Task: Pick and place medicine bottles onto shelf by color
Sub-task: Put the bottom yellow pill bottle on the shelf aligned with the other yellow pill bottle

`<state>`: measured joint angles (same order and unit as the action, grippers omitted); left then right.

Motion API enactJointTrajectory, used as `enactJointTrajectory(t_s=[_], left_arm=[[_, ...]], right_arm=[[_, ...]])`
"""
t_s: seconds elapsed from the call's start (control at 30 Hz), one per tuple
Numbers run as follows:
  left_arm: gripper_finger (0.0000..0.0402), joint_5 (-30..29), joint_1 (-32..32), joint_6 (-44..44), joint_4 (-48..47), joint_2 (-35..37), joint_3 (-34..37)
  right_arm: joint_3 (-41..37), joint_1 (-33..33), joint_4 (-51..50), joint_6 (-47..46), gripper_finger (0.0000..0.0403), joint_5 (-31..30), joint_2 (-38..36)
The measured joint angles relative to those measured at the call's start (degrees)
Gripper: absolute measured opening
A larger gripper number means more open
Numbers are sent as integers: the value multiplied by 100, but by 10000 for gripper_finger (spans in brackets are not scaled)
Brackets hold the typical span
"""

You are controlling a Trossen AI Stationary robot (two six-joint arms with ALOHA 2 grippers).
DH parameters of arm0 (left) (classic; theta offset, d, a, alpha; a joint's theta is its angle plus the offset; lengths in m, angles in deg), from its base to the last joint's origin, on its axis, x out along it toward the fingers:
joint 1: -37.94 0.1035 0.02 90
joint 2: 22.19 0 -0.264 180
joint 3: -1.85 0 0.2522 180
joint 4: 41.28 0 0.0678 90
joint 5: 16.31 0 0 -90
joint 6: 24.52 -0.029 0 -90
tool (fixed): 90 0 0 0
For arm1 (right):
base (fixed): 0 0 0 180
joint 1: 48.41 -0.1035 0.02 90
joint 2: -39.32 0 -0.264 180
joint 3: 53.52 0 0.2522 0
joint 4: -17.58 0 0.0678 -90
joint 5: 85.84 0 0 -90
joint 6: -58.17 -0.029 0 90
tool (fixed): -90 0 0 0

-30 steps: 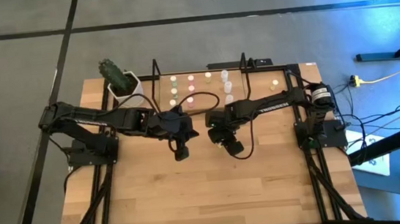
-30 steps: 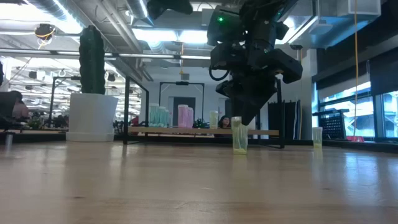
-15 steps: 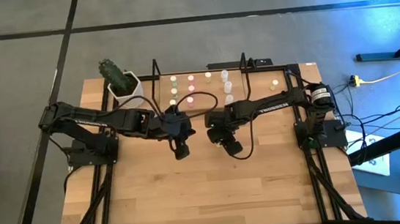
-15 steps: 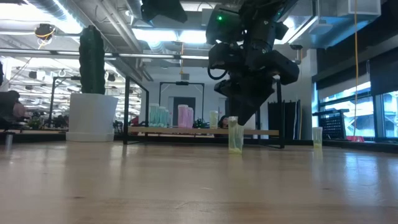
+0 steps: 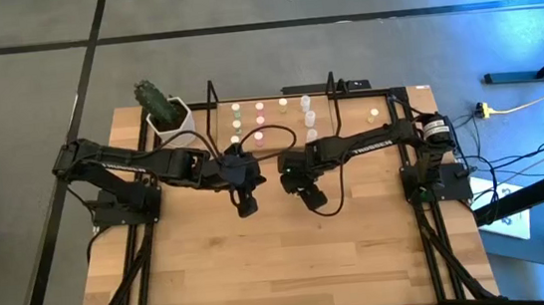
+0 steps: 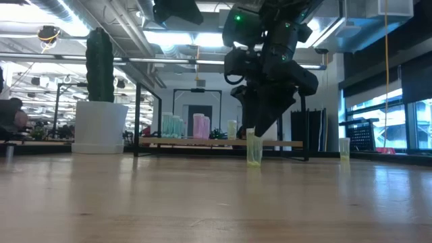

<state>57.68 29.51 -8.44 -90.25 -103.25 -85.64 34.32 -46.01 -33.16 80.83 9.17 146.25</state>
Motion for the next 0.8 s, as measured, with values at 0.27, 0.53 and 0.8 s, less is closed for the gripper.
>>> enactJointTrajectory(t_s=[0.27,0.53,0.8], left_arm=[[0,0,0,2,0,0,0],[0,0,0,2,0,-2,0],[0,-2,0,4,-13,-4,0]], right_arm=[[0,0,-59,-156,210,1,0],[0,0,-347,-461,209,375,-26],[2,5,-434,-462,209,514,-507]])
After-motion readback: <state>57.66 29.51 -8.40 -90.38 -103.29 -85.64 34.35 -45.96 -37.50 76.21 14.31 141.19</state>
